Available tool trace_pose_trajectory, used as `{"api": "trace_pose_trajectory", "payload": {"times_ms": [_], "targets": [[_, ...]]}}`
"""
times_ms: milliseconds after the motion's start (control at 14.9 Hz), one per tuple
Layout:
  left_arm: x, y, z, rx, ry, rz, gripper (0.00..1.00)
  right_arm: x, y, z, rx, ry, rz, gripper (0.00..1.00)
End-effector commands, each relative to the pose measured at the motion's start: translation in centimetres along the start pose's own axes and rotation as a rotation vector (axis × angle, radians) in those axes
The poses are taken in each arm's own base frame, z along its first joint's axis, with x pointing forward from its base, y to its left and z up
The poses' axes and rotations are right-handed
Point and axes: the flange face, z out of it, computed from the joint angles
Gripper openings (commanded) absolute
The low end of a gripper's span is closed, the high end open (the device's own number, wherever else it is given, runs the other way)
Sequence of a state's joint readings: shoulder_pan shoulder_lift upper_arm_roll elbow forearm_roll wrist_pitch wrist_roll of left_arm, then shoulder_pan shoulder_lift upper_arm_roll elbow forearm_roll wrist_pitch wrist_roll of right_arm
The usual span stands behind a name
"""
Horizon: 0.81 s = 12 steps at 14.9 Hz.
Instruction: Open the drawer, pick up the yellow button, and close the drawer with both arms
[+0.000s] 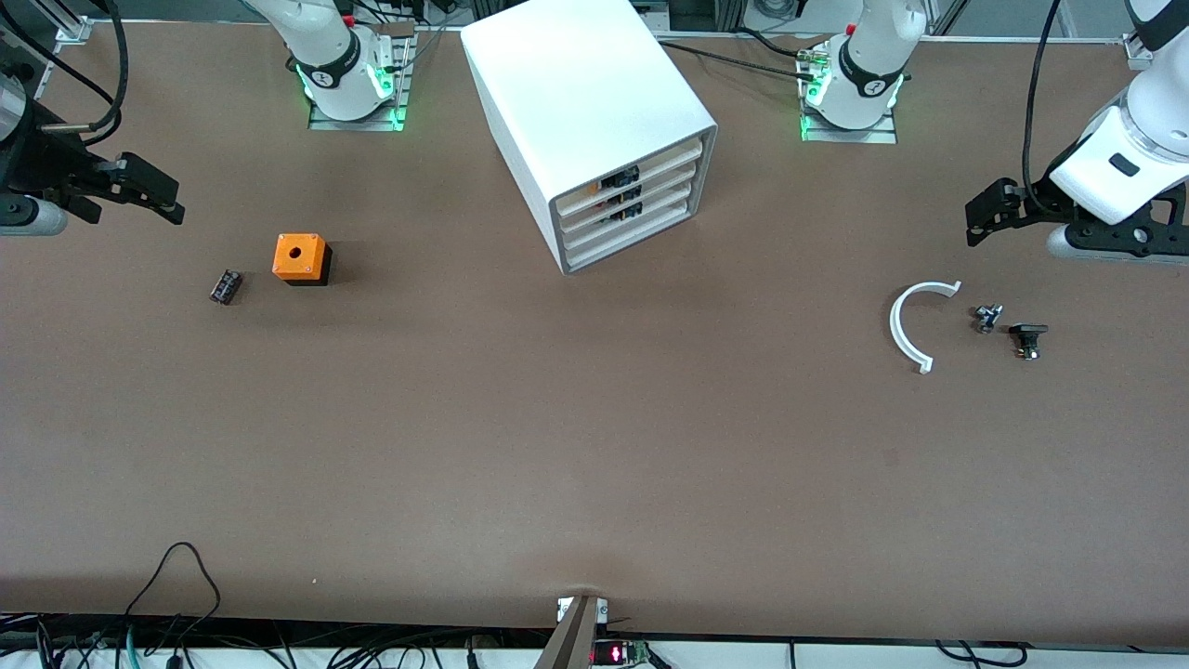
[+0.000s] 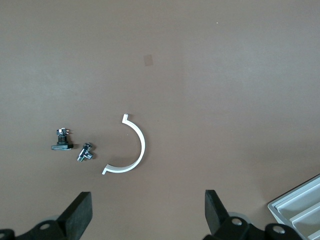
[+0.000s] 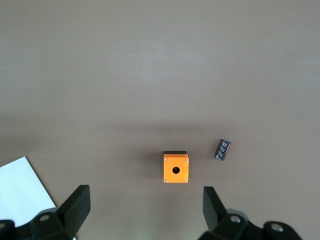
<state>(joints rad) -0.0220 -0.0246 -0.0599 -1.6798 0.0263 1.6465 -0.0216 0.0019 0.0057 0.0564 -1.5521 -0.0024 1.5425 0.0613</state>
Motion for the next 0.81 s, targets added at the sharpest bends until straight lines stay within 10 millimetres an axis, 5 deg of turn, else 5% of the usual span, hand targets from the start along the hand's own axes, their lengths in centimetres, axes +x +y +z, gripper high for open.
{"api": "trace_pose_trajectory", "payload": {"times_ms": [0, 470, 739], "targets": [[-0.4, 0.1, -0.6, -0.013, -0.010, 0.008, 0.99, 0.1, 0.0, -1.0, 0.011, 0.018, -0.023, 1.00], [-0.4, 0.2, -0.6, -0.012, -0.011, 0.009, 0.99, 0.5, 1.0, -0.2, -0.011, 0.008, -0.001, 1.00], [-0.4, 0.2, -0.6, -0.013, -0.011, 0.009, 0.99, 1.5, -0.1, 2.9, -0.007, -0.062, -0.035, 1.00]]}}
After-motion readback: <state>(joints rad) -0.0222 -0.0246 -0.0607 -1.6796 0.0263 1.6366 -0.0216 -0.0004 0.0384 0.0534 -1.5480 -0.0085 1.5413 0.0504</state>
